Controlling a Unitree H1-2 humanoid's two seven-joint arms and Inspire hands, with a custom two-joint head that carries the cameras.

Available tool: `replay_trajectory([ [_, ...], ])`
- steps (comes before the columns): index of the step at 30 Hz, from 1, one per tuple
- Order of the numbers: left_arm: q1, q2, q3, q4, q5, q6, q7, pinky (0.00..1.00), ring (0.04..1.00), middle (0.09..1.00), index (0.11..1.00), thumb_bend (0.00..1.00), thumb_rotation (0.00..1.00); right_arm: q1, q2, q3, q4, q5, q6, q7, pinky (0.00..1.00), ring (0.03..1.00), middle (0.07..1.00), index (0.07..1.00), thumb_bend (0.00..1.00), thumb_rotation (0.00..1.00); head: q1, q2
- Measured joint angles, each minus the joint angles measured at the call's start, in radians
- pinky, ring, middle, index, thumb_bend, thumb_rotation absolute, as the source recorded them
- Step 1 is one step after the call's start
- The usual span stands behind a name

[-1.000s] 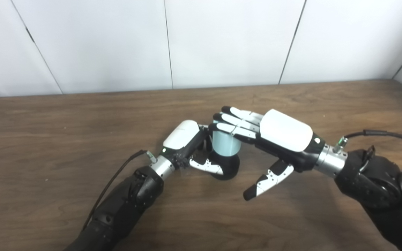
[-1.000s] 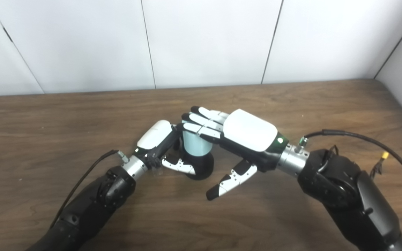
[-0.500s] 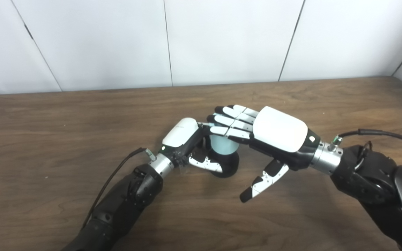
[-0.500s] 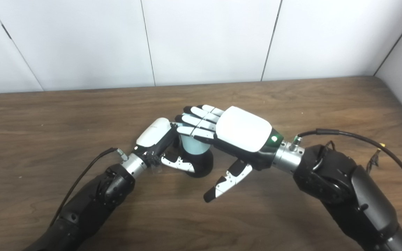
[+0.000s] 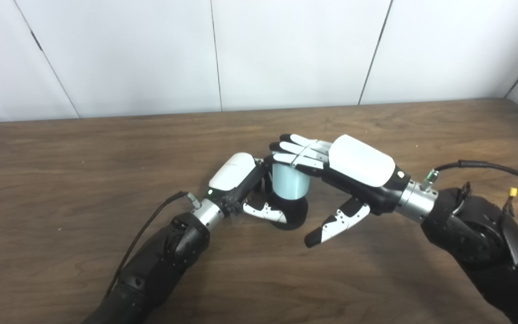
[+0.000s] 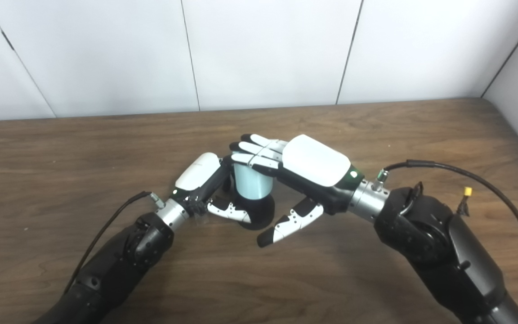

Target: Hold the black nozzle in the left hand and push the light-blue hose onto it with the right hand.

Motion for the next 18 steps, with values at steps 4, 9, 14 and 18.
replay_trajectory([
  [4, 0.007, 0.004, 0.002, -0.012, 0.000, 0.012, 0.000, 0.32, 0.382, 0.471, 0.517, 0.50, 0.00, 0.002, 0.015, 0.002, 0.001, 0.000, 0.010, -0.002, 0.84, 0.951, 0.947, 0.915, 0.70, 0.86, -0.002, 0.000],
  [9, 0.011, 0.005, 0.002, -0.021, 0.000, 0.022, 0.000, 0.32, 0.380, 0.474, 0.512, 0.50, 0.00, 0.007, 0.017, 0.004, 0.002, -0.003, 0.010, -0.012, 0.86, 0.961, 0.950, 0.911, 0.70, 0.84, -0.002, 0.002],
  [14, 0.013, 0.004, 0.002, -0.026, 0.000, 0.026, 0.000, 0.32, 0.381, 0.478, 0.512, 0.50, 0.00, 0.016, 0.017, 0.017, 0.006, -0.014, 0.006, -0.026, 0.87, 0.963, 0.952, 0.905, 0.71, 0.82, -0.002, 0.005],
  [18, 0.014, 0.005, 0.002, -0.026, 0.000, 0.026, 0.001, 0.32, 0.376, 0.469, 0.511, 0.50, 0.00, 0.018, 0.012, 0.037, 0.006, -0.093, -0.039, -0.063, 0.88, 0.971, 0.961, 0.910, 0.71, 0.79, 0.000, 0.006],
])
